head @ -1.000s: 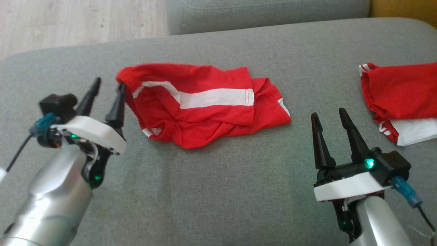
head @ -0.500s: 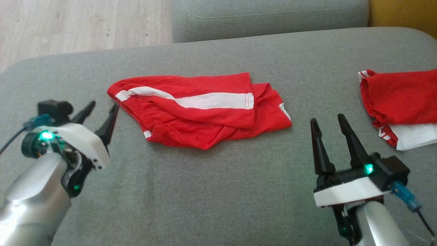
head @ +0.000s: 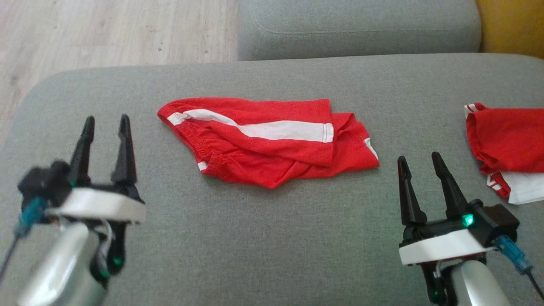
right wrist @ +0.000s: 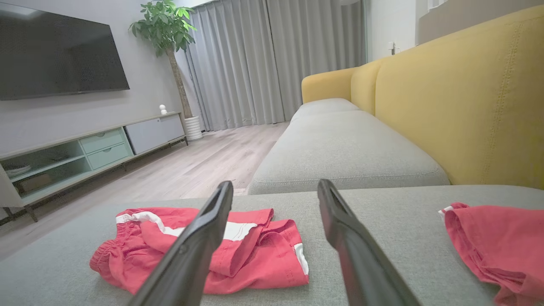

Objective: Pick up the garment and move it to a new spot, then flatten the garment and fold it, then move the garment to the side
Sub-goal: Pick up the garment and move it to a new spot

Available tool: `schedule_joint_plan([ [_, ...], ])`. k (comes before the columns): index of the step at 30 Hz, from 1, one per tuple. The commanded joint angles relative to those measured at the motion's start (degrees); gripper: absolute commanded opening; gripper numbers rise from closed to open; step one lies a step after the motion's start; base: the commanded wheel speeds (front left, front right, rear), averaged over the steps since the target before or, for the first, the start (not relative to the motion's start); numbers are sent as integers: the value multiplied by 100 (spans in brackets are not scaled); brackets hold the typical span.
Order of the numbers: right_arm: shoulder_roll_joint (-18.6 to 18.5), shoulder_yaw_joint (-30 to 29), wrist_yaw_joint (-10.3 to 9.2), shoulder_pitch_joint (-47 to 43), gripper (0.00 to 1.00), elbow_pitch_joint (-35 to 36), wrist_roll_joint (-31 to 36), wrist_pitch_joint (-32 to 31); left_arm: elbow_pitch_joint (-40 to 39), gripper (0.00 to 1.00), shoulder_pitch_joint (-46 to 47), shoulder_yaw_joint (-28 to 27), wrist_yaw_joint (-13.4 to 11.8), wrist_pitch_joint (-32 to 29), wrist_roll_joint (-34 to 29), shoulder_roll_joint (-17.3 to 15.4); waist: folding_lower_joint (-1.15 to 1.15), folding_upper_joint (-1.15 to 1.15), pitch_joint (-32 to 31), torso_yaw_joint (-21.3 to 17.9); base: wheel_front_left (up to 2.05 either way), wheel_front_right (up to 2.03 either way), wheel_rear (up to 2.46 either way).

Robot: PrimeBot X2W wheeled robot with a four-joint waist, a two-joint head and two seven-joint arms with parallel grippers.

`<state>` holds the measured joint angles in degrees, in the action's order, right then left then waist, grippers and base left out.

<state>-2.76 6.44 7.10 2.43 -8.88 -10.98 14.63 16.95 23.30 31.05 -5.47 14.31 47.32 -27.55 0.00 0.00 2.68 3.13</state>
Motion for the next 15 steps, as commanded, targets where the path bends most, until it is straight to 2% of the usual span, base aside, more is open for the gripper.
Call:
schedule_joint_plan([
  [1, -11, 89, 39, 96, 100, 214, 72, 37, -579, 100, -199, -582, -162, 66, -362, 41, 0, 0, -34, 27, 0, 0, 0],
  [5, -11, 24, 39, 40, 100, 218, 75, 37, -1244, 100, -1105, -1002, -259, 67, -1123, 482, 0, 0, -117, 42, 0, 0, 0],
  [6, -11, 24, 39, 40, 100, 218, 75, 37, -1244, 100, -1105, -1002, -259, 67, -1123, 482, 0, 0, -117, 42, 0, 0, 0],
  [10, -11, 24, 39, -7, 100, 218, 59, 37, -1331, 100, -1823, -1294, -105, 68, -1737, 1033, 0, 0, -154, 54, 0, 0, 0],
  [15, -11, 33, 39, -30, 100, 206, 91, 37, -1134, 100, -2064, -1432, 61, 68, -2467, 1362, 0, 0, -169, 65, 0, 0, 0],
])
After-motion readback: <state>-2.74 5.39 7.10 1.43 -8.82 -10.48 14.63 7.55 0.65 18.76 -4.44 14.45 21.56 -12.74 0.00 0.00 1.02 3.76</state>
